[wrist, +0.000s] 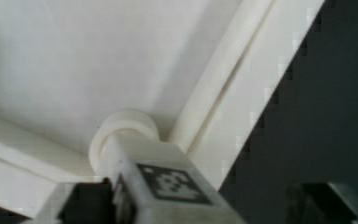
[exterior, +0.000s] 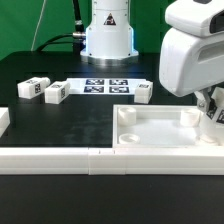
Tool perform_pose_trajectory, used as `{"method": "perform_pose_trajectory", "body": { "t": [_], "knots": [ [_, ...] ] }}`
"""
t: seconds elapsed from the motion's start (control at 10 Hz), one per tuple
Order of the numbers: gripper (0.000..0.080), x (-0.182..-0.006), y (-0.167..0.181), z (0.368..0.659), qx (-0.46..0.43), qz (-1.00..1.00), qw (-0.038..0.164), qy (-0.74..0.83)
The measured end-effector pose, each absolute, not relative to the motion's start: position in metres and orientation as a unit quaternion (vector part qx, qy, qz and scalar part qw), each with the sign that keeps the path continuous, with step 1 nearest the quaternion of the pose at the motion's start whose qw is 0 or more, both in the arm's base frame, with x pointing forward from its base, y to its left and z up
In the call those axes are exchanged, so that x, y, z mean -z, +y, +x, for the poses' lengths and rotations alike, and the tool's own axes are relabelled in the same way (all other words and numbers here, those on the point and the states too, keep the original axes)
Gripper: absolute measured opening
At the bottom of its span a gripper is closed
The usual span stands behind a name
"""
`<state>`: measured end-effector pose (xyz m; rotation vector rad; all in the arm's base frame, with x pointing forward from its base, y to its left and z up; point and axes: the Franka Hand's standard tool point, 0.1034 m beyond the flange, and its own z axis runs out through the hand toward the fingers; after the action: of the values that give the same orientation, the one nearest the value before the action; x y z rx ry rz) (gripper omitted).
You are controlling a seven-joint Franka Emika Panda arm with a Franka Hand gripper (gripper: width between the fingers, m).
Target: Assemble one leg
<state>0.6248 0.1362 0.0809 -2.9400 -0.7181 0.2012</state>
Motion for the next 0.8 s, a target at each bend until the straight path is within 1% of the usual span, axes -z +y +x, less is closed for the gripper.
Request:
{"method": "perform_pose_trajectory", "body": {
  "t": [0.1, 0.8],
  "knots": [
    [0.0338, -0.0864, 0.1345, 0.6291, -0.06, -0.969, 0.052, -0.236],
    [0.0333, -0.0867, 0.1339, 0.6296, -0.06, -0.973, 0.051, -0.217]
  ]
}}
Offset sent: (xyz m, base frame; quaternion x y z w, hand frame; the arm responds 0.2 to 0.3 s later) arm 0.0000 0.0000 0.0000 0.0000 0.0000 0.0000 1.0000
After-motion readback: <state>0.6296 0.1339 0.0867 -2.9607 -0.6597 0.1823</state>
